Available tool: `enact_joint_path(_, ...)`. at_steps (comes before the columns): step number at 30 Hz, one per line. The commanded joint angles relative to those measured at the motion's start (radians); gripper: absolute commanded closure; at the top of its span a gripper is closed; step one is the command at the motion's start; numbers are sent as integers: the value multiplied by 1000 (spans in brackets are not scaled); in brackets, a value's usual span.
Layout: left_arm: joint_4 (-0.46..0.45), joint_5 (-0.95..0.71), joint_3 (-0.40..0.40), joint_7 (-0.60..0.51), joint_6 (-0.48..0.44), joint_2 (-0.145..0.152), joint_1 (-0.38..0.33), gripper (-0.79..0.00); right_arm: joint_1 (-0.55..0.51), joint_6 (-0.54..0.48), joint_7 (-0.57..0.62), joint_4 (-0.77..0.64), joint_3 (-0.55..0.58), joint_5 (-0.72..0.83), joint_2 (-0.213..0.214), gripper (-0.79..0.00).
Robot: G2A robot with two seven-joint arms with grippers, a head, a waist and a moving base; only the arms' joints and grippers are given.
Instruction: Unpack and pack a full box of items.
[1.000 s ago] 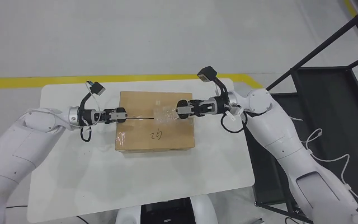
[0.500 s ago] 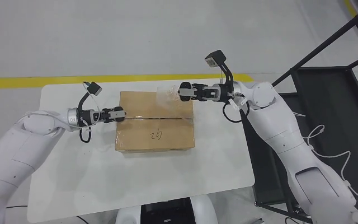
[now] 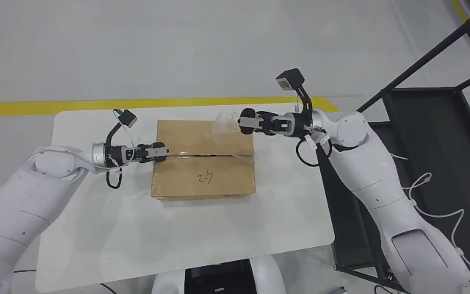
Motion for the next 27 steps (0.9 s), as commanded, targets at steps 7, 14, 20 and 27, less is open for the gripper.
enact_joint_path(7, 3, 5, -28, -15, 3, -6, 14, -785, 46, 36, -116, 67, -82, -126, -27, 0)
enact_joint_path(14, -1, 13, -52, -28, 9, -10, 28, -785, 51, 59, -201, 88, -142, -241, -47, 0)
enact_joint_path(20, -4, 20, -72, -43, 14, -13, 38, -785, 55, 69, -235, 114, -182, -293, -62, 0)
enact_joint_path(27, -11, 16, -101, -62, 16, -15, 53, -785, 51, 86, -267, 137, -228, -357, -79, 0)
